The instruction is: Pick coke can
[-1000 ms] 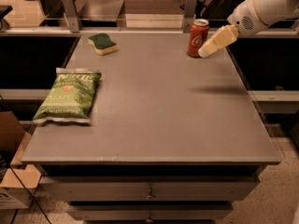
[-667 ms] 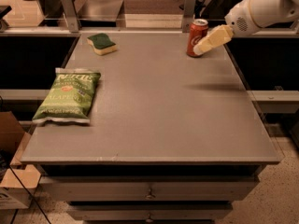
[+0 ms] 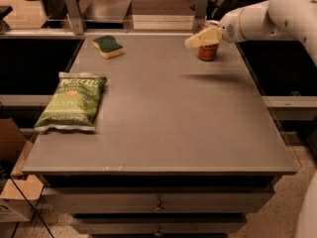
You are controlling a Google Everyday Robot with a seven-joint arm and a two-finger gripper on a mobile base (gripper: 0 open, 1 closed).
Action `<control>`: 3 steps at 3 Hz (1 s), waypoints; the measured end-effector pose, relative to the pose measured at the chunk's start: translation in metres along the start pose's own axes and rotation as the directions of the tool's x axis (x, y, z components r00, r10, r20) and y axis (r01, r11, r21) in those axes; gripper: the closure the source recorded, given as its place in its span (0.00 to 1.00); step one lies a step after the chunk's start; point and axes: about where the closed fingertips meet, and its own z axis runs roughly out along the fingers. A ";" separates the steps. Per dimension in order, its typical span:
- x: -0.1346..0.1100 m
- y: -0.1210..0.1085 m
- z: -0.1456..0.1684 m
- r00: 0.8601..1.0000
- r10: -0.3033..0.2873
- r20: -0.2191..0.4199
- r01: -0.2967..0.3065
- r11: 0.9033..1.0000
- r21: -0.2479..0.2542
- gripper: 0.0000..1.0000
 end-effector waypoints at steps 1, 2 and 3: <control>0.006 -0.014 0.026 0.997 0.071 0.040 -0.073 0.997 0.037 0.00; 0.018 -0.031 0.037 0.989 0.135 0.056 -0.139 0.987 0.081 0.00; 0.023 -0.040 0.039 0.982 0.169 0.086 -0.177 0.979 0.100 0.18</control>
Offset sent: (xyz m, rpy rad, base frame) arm 0.0578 -0.0311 -0.0440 0.1529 0.0179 -0.2319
